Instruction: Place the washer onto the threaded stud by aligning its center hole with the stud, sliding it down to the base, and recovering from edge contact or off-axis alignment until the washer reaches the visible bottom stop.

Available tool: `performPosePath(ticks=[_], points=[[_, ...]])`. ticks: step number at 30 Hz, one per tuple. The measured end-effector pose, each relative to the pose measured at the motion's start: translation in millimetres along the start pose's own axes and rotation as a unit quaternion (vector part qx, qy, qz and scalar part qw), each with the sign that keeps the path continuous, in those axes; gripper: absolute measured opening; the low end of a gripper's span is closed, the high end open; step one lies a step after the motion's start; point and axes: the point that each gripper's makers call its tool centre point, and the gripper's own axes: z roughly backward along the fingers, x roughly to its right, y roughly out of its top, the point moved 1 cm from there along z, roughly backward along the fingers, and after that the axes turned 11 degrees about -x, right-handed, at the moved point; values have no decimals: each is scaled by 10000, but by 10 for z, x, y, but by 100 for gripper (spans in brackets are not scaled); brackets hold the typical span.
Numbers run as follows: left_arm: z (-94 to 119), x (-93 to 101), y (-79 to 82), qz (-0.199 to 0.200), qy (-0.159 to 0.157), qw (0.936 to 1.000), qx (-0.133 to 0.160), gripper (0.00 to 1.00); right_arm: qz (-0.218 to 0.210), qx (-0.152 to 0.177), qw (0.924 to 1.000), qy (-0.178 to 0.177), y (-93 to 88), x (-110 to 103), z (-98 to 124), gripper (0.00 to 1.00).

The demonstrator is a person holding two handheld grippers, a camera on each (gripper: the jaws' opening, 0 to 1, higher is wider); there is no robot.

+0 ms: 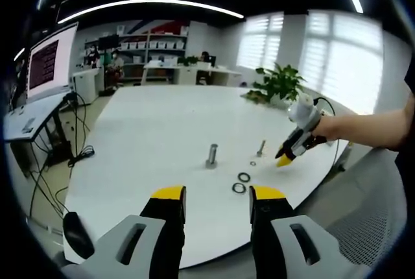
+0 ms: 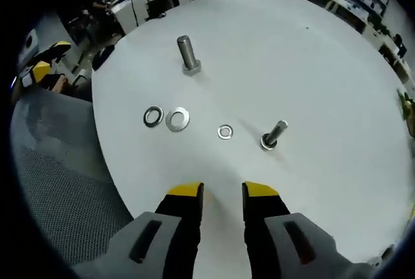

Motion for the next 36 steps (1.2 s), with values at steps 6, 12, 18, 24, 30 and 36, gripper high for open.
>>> performPosePath(ticks=[6,12,18,24,30,36], points=[[-7,6,-14,-12,-9,10000,-47,37,27,-1,9998,221,-4,-70,-9,22],[-6,-3,-17,-4,10,10000,-51,37,241,9,9992,309,24,-177,-67,22],[-6,-11,-23,13,21,10000,-69,37,467,295,9984,145,181,-215,-110,22],[-4,-17,-23,28,37,10000,-65,37,326,561,9979,-45,290,-145,-150,22],[-6,-17,-30,28,42,10000,-85,37,337,748,9961,-330,356,-101,-184,22],[-8,-14,-37,25,39,9999,-103,37,368,728,9960,-377,353,-96,-255,22]])
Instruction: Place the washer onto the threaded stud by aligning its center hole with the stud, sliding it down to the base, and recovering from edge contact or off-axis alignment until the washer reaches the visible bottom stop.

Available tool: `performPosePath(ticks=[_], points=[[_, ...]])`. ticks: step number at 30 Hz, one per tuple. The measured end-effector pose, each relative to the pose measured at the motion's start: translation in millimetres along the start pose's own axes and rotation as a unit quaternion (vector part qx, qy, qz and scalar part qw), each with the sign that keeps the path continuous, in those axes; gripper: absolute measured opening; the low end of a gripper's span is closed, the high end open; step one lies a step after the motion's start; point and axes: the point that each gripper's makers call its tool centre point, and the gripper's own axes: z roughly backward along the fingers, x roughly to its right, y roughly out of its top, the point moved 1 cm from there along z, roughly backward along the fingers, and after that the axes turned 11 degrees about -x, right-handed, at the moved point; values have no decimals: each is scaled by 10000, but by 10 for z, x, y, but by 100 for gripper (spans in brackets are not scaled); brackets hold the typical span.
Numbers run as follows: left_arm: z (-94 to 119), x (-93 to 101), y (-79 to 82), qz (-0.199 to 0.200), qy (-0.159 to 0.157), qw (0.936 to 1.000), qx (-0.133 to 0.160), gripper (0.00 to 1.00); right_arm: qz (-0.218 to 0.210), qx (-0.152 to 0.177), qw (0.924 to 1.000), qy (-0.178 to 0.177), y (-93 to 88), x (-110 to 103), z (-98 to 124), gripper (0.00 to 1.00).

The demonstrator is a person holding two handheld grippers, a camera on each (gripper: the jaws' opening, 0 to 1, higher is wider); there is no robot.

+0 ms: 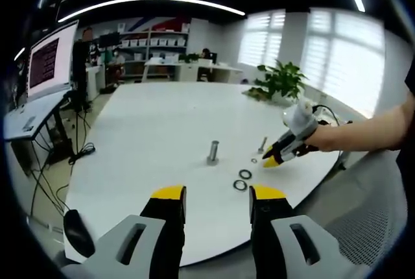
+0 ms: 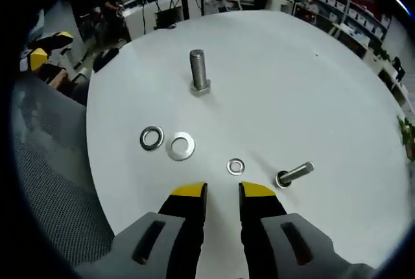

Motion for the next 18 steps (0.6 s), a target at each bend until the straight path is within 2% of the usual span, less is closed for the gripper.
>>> performPosePath(ticks=[7,8,18], points=[[-3,8,-6,-10,-13,10000,-18,37,102,-269,9996,22,-115,-37,-81,24],[-4,9,-7,-11,-15,10000,-22,37,66,-157,9998,31,-85,-32,-67,24],[-11,17,-13,-36,-41,10000,-49,37,-52,-30,10000,29,-70,-31,-75,25]])
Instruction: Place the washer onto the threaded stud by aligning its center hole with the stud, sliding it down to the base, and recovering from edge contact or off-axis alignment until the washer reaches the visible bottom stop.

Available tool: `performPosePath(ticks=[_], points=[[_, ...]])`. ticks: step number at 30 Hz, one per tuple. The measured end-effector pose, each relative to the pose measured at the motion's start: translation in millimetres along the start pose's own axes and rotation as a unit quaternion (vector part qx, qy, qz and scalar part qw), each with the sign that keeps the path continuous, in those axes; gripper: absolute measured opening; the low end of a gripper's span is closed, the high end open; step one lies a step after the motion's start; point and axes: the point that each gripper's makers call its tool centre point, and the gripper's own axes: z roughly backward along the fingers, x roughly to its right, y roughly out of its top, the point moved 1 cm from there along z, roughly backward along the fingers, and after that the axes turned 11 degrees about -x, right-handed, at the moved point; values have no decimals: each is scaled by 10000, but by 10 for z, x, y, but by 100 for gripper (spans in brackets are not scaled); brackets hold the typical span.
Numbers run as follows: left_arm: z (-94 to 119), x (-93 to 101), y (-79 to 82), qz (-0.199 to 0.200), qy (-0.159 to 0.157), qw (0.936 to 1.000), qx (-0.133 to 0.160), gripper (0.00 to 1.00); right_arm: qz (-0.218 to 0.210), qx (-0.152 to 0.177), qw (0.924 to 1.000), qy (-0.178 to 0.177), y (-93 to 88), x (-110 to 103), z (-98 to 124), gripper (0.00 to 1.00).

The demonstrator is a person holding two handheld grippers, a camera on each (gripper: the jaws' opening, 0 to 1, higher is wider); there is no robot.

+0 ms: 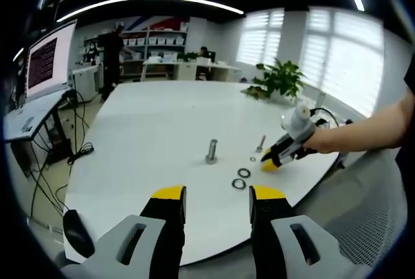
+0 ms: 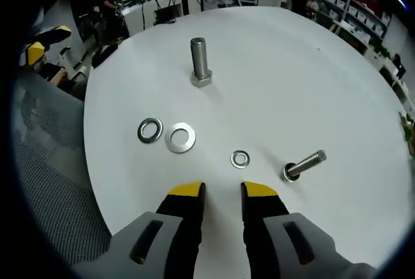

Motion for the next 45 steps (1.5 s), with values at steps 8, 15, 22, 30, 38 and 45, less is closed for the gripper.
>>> performPosePath(ticks=[8,15,22,30,38,45], points=[[2,1,2,-1,-6,10000,5,37,-32,120,9999,-11,24,0,-10,25],[5,-2,6,-4,-7,10000,17,37,-118,154,9998,-38,35,-2,-9,25],[5,2,3,-4,-8,10000,12,37,-144,182,9997,-51,39,3,-16,25],[6,1,7,6,-3,10000,17,37,-207,262,9994,-43,51,7,-19,24],[6,-1,7,21,1,10000,22,37,-187,304,9994,-33,60,7,-21,24],[5,0,4,16,0,10000,13,37,-187,333,9993,-35,67,6,-23,24]])
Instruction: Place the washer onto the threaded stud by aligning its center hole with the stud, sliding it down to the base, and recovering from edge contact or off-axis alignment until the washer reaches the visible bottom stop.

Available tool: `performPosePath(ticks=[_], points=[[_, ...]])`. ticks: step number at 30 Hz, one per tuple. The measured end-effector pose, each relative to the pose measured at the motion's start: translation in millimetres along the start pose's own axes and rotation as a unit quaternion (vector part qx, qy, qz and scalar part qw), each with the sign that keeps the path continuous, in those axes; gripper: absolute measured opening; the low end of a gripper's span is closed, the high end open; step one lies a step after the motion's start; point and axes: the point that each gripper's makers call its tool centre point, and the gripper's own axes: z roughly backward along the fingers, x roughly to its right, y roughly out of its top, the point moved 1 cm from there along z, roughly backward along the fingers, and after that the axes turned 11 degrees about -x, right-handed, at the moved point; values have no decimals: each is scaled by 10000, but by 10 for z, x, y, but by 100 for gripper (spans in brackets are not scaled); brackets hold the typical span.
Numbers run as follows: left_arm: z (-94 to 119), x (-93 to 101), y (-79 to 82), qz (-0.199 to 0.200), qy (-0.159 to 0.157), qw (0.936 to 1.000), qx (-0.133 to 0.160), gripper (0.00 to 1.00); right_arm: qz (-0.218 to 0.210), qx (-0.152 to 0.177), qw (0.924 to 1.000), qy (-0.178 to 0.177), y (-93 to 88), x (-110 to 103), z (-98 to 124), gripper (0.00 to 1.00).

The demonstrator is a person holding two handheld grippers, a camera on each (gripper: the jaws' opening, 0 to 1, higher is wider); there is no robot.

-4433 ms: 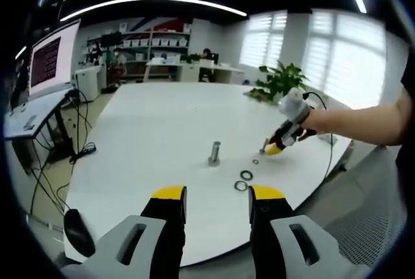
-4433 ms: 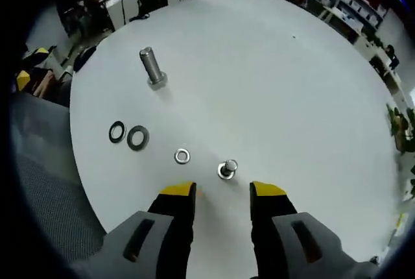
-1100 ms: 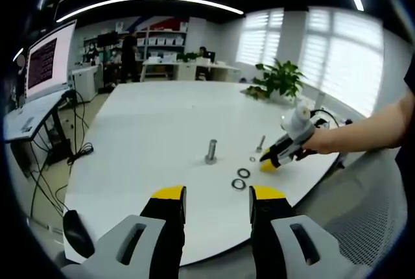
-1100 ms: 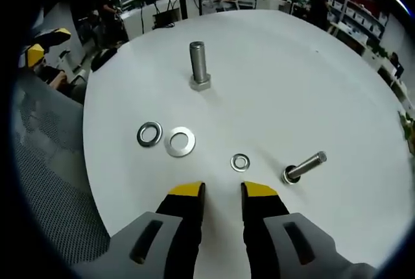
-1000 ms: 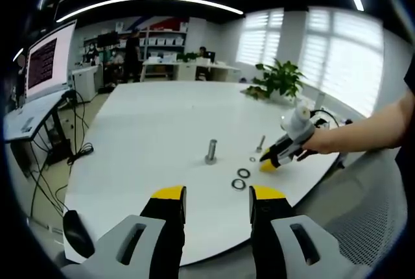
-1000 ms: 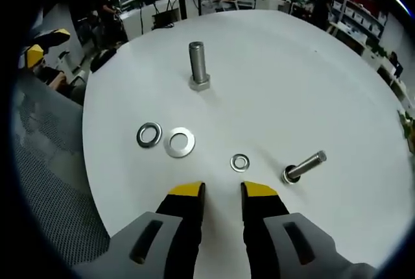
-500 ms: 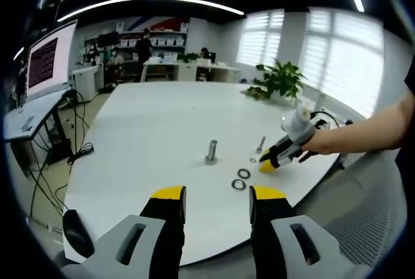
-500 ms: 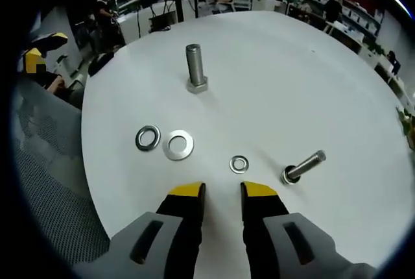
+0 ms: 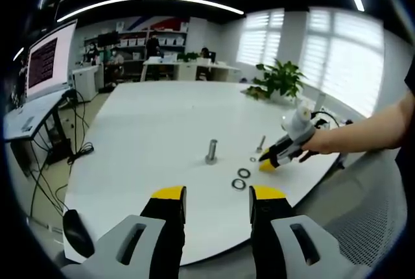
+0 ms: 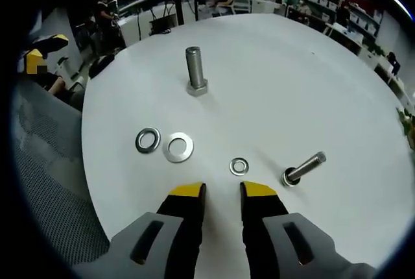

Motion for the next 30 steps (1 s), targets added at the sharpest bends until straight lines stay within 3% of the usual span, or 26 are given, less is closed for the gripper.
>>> performPosePath(ticks=[16,30], points=[[-6,11,-5,-20,-26,10000,-19,37,-111,366,9993,-37,85,29,-36,23],[-16,8,-16,-30,-33,10000,-71,36,-314,431,9985,-86,219,169,-101,20]])
